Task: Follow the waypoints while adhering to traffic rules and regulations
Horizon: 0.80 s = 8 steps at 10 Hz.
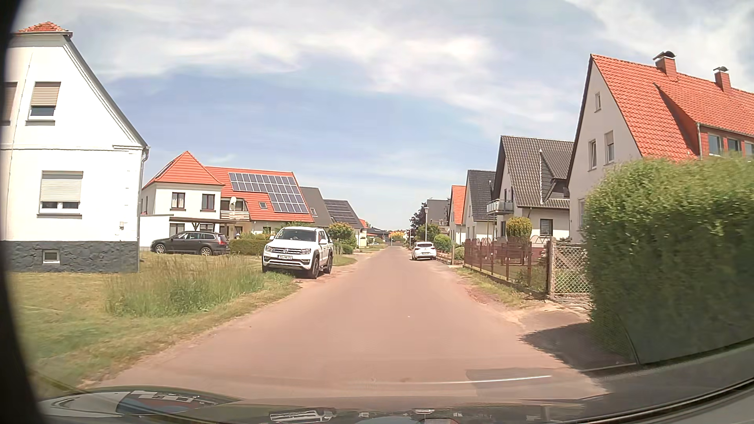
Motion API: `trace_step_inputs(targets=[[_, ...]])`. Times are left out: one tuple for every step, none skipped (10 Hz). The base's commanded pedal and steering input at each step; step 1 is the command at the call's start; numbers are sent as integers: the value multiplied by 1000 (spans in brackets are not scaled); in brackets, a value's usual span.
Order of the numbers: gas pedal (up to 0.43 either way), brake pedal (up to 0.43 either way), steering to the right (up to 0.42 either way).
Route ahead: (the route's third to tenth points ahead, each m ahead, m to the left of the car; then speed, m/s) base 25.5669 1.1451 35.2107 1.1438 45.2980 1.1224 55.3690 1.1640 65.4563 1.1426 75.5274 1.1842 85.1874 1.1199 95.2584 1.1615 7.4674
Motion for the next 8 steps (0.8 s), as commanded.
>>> trace_step_inputs(targets=[[118,0,-2],[118,0,-1],[110,0,-2],[110,0,-1],[110,0,-2],[110,0,-2],[110,0,-2],[118,0,-2]])
